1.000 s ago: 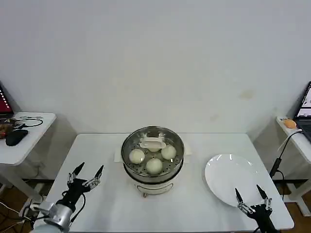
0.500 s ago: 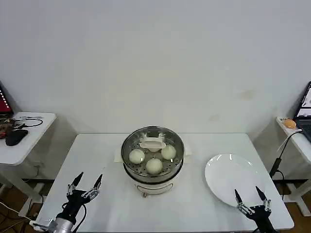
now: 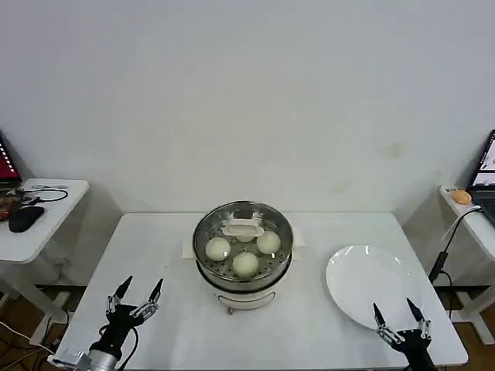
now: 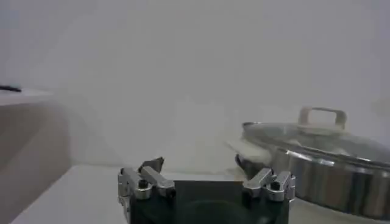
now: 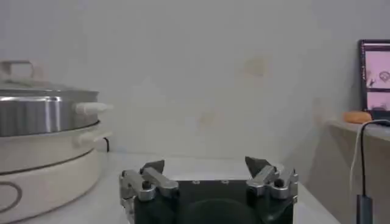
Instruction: Take steamed baozi put them in steamer then cover it.
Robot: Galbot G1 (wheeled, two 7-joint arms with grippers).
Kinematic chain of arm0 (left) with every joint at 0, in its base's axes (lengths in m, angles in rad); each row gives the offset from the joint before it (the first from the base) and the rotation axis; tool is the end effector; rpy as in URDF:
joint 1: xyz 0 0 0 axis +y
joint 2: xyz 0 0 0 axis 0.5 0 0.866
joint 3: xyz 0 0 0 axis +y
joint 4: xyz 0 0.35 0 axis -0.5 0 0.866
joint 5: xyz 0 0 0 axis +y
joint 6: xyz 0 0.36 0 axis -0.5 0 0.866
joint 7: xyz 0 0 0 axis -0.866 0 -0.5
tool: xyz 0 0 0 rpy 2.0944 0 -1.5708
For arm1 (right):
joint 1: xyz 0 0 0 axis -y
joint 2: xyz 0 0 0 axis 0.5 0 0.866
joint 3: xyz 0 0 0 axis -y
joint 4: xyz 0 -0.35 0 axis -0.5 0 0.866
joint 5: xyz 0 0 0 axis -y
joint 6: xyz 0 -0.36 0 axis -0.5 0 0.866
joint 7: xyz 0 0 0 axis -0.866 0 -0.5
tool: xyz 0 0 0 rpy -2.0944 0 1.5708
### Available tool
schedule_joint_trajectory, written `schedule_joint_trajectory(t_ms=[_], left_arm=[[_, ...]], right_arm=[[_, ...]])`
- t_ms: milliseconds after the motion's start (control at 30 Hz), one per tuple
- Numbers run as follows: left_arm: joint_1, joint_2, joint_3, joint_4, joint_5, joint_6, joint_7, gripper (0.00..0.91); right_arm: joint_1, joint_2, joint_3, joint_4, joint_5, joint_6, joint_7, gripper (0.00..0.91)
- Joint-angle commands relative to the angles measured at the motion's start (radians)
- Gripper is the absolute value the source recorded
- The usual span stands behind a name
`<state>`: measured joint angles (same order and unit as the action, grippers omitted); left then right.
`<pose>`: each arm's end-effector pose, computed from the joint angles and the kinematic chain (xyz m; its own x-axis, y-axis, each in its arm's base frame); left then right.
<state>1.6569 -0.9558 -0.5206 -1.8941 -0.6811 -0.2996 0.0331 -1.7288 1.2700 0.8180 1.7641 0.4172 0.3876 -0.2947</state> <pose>0.1693 0.1351 -0.3537 -0.9824 0.1831 0.0369 0.1757 0.9730 -0.1498 0.1127 -0.1811 -0.3977 -0.9973 -0.0724 0.0154 -0.0729 0.9969 -0.0285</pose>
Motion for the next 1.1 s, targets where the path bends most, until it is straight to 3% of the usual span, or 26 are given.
schedule_joint_trajectory(t_ms=[33,500,1100], left_arm=[[0.003,-0.001,0.001,0.005,-0.003,-0.009,-0.004,0.907],[-0.005,0.009,0.016,0.006,-0.011,-0.001,-0.010,0.907],[-0.002,0.019,0.024,0.006,-0.021,0.008,-0.013,0.907]], right_arm=[[-0.001,0.013,-0.006,0.008,-0.013,0.009,0.015,0.907],[0.001,0.068,-0.041,0.018,-0.083,0.033,0.052,0.907],[0.011,0.070,-0.042,0.008,-0.082,0.032,0.055,0.907]])
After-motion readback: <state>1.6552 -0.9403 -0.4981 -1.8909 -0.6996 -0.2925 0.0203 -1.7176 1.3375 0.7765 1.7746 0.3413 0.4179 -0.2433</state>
